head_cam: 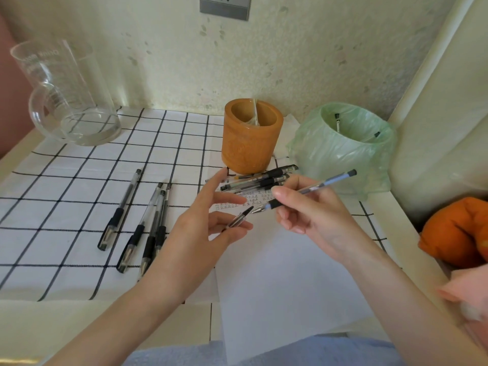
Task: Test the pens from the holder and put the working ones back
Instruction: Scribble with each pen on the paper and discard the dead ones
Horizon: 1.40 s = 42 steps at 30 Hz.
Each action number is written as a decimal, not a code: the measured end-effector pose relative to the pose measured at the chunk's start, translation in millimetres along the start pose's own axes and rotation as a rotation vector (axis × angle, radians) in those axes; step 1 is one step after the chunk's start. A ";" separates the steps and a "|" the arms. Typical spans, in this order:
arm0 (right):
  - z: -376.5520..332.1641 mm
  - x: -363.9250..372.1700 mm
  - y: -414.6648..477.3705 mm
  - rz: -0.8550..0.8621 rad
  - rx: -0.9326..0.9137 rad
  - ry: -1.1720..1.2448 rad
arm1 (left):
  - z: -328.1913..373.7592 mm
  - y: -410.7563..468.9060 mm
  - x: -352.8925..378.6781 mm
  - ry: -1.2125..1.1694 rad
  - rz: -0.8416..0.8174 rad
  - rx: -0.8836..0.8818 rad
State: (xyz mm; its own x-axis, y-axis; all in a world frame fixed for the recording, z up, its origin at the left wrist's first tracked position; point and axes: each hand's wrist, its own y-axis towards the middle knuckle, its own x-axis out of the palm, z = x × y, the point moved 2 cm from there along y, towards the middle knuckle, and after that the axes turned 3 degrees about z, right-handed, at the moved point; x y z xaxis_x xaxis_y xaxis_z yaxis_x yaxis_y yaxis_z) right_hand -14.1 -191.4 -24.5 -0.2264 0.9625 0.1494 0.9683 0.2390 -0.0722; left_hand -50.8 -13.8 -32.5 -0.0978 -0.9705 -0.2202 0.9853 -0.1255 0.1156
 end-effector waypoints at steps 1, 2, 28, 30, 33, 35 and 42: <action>-0.6 0.4 -0.8 0.007 -0.005 -0.025 | 0.3 0.3 0.2 0.014 -0.004 0.006; -1.2 1.3 -1.1 0.011 -0.010 -0.048 | -0.1 0.5 0.6 0.027 -0.010 0.012; 5.1 8.1 -1.8 -0.078 -0.022 -0.082 | -7.3 -1.7 -3.0 0.211 -0.004 -0.017; 6.1 7.4 -1.3 -0.044 -0.031 -0.095 | -7.1 -2.7 -1.7 0.308 -0.020 0.026; 10.0 8.6 -0.8 0.019 -0.034 -0.129 | -9.1 -4.2 -1.0 0.454 0.008 0.090; 11.6 11.1 -0.7 0.022 -0.033 -0.132 | -10.0 -5.1 -1.1 0.484 0.021 0.082; 9.0 18.1 0.6 -0.054 -0.043 -0.197 | -10.3 -12.0 2.2 0.389 0.028 -0.008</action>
State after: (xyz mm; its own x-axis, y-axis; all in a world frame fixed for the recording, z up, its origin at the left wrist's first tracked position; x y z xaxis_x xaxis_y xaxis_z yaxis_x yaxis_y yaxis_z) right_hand -18.5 -172.7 -30.7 -0.2899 0.9561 -0.0439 0.9570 0.2889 -0.0270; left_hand -61.5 -12.3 -44.4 -0.0121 -0.8230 -0.5680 0.9881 -0.0970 0.1195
